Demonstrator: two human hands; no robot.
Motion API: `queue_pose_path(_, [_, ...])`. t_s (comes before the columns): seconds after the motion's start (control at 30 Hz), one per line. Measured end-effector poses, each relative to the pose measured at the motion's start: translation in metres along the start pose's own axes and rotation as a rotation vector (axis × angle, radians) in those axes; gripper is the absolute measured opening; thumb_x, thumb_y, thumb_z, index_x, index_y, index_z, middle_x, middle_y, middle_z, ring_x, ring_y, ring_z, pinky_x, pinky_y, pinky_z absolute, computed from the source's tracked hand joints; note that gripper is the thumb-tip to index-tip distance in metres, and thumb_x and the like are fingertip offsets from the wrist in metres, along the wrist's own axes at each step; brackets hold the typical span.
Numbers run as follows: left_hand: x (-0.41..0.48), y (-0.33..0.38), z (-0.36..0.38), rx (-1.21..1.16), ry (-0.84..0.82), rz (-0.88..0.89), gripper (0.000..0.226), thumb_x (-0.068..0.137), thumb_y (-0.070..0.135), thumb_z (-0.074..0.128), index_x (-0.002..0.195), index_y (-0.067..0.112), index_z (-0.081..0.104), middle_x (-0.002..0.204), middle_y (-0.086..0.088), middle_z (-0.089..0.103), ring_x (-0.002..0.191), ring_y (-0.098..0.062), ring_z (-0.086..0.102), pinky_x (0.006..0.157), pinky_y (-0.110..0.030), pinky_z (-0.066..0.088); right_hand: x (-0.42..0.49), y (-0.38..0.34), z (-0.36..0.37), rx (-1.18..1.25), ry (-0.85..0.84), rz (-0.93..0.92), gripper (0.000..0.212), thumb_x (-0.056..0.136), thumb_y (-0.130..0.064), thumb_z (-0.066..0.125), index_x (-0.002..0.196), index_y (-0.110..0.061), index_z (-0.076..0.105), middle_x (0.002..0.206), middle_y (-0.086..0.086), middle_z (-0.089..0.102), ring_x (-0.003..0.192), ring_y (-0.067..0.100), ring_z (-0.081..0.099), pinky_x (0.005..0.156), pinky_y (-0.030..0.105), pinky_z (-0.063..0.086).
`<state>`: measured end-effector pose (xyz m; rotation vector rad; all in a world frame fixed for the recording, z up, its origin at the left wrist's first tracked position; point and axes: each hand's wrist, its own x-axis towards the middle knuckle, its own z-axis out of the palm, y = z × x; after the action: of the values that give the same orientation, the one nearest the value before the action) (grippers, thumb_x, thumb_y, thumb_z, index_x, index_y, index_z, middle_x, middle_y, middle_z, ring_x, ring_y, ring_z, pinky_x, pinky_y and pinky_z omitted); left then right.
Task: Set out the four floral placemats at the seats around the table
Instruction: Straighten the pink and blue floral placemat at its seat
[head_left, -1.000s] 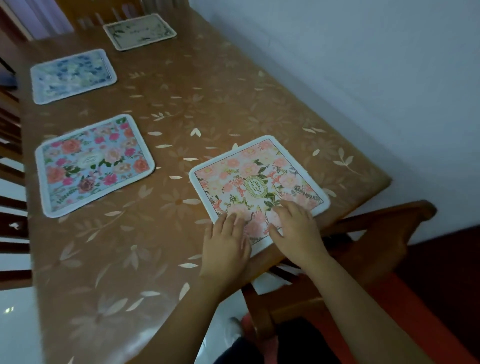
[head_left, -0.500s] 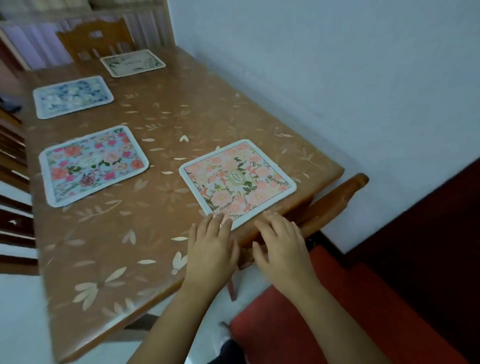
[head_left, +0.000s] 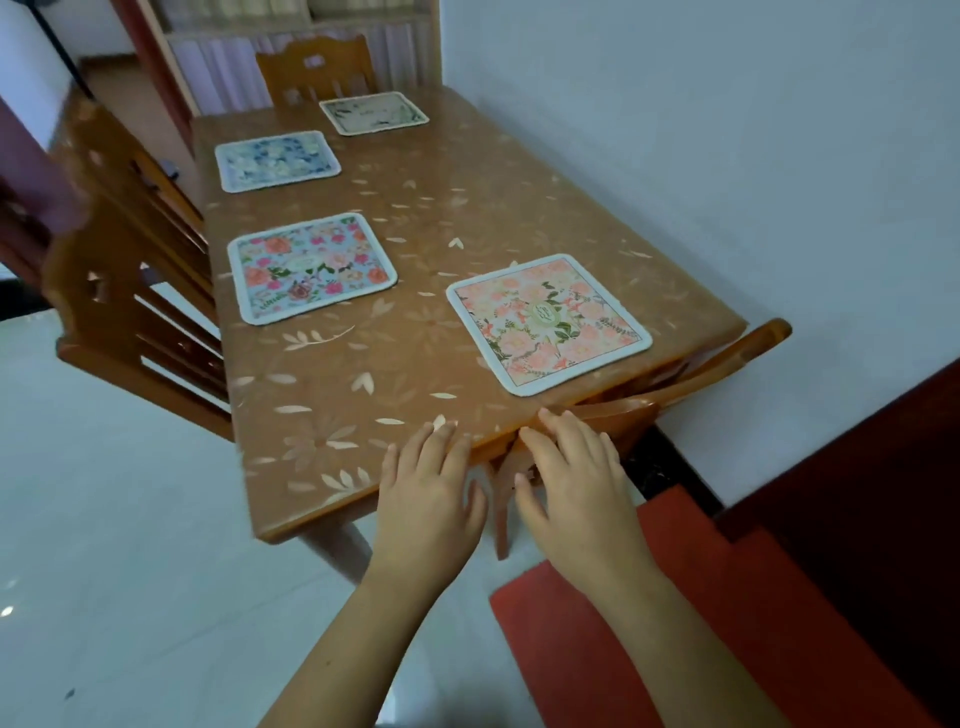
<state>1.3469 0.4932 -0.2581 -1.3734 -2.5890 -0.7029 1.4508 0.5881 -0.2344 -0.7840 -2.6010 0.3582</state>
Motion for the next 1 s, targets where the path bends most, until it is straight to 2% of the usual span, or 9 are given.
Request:
queue_pose_path(0.1, [-0.013,-0.026,-0.019,-0.003,0.020,-0.024,0.043,0.068,0.009,0.072,0.110,0.004,0.061,0.116,-0.017,0.062,0.112,-0.036,0.054,0.093,-0.057,0.040,-0.002,-0.034,0.012,-0.020,-0.008,-0.041,0.039,0.072,-0.010,0.074,0.108,-0.005,0.062,0.121,0.018,0.059,0.118,0.037,0.050,0.095,0.058,0.036])
queue_pose_path(0.37, [-0.020,-0.147,-0.108,0.020,0.091,-0.032,0.040,0.070,0.011,0.068,0.109,0.004,0.062,0.119,-0.017,0.061,0.115,-0.035,0.052,0.093,-0.059,0.038,0.027,-0.174,0.062,0.009,-0.029,-0.099,0.037,0.081,-0.016,0.064,0.116,-0.008,0.057,0.131,0.015,0.051,0.128,0.033,0.038,0.105,0.055,0.025])
queue_pose_path(0.47, [-0.029,-0.205,-0.141,0.038,0.103,-0.017,0.037,0.072,0.016,0.060,0.108,0.004,0.063,0.117,-0.017,0.062,0.114,-0.034,0.054,0.089,-0.059,0.043,0.043,-0.238,0.085,0.033,0.000,-0.120,0.038,0.081,-0.017,0.063,0.118,-0.010,0.057,0.131,0.014,0.051,0.128,0.031,0.038,0.105,0.055,0.025])
queue_pose_path(0.6, [-0.040,-0.272,-0.169,0.046,0.106,-0.028,0.040,0.073,0.014,0.070,0.110,0.004,0.062,0.119,-0.016,0.061,0.115,-0.036,0.052,0.092,-0.058,0.040,0.056,-0.303,0.112,0.052,0.032,-0.099,0.040,0.077,-0.013,0.068,0.115,-0.009,0.058,0.126,0.016,0.055,0.121,0.036,0.046,0.100,0.058,0.032])
queue_pose_path(0.7, [-0.035,-0.308,-0.180,0.035,0.115,-0.025,0.040,0.073,0.013,0.071,0.110,0.004,0.061,0.118,-0.018,0.062,0.114,-0.037,0.053,0.092,-0.058,0.039,0.068,-0.329,0.128,0.027,0.033,-0.076,0.039,0.075,-0.011,0.070,0.113,-0.009,0.059,0.124,0.017,0.056,0.120,0.038,0.047,0.098,0.060,0.032])
queue_pose_path(0.83, [-0.012,-0.348,-0.185,-0.011,0.101,-0.056,0.039,0.078,0.016,0.067,0.114,0.007,0.059,0.122,-0.016,0.059,0.118,-0.036,0.049,0.097,-0.058,0.035,0.098,-0.349,0.147,-0.016,0.013,-0.043,0.040,0.079,-0.017,0.068,0.118,-0.013,0.057,0.127,0.014,0.055,0.122,0.035,0.045,0.102,0.055,0.030])
queue_pose_path(1.0, [0.040,-0.398,-0.182,0.004,0.114,-0.018,0.039,0.077,0.017,0.068,0.114,0.008,0.059,0.122,-0.014,0.060,0.117,-0.034,0.051,0.098,-0.057,0.033,0.159,-0.365,0.178,-0.021,0.077,0.004,0.039,0.076,-0.015,0.071,0.113,-0.008,0.060,0.120,0.016,0.059,0.114,0.036,0.052,0.096,0.056,0.038])
